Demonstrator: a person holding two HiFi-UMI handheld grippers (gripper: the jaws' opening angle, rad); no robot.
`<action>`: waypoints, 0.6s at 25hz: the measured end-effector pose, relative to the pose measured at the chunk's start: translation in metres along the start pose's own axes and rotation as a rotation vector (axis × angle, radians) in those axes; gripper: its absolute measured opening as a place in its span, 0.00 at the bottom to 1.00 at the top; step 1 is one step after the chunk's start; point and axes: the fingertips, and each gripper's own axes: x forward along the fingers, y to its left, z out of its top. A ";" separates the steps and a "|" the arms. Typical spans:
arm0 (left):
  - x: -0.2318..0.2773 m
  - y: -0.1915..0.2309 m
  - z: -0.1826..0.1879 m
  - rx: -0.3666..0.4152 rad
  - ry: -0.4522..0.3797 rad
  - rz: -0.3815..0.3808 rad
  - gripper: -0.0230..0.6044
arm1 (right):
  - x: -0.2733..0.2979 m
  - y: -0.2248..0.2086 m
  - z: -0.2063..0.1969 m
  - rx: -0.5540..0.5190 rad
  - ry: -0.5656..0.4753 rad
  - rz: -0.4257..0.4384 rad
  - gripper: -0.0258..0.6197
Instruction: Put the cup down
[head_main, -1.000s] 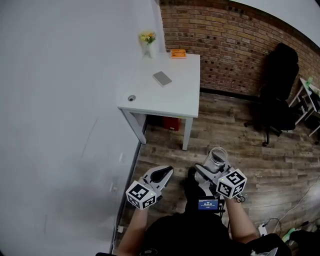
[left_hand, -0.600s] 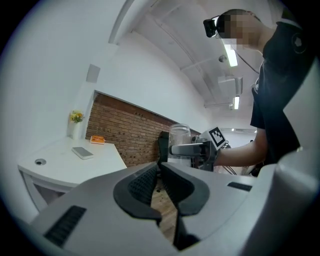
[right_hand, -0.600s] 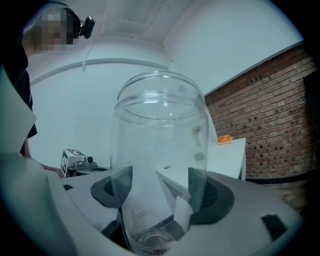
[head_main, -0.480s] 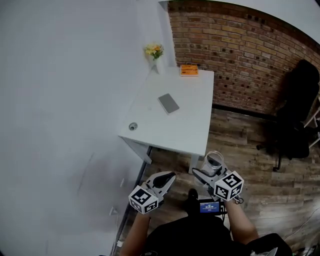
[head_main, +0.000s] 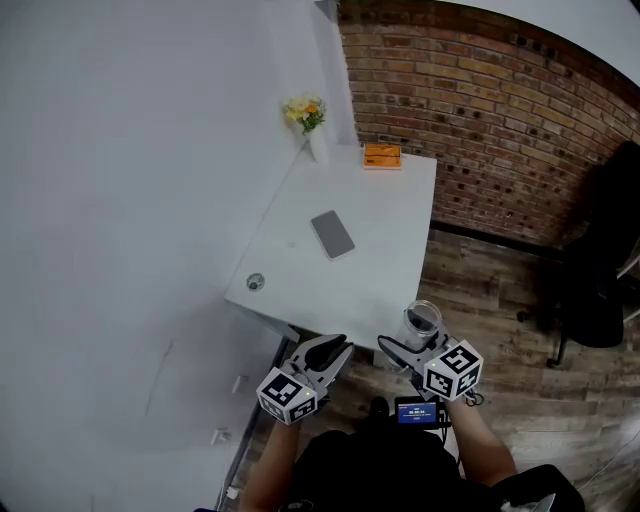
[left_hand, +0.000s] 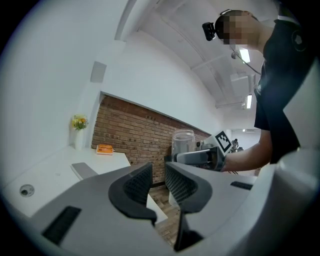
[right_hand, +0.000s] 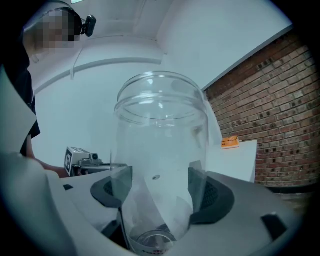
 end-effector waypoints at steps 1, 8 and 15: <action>0.003 0.003 0.000 -0.002 0.004 0.003 0.14 | 0.003 -0.004 0.002 0.003 0.000 0.006 0.59; 0.008 0.026 0.005 -0.011 0.010 0.025 0.14 | 0.022 -0.011 0.009 0.011 -0.003 0.020 0.59; 0.016 0.035 0.012 -0.011 0.016 -0.024 0.14 | 0.027 -0.012 0.019 0.038 -0.030 -0.018 0.59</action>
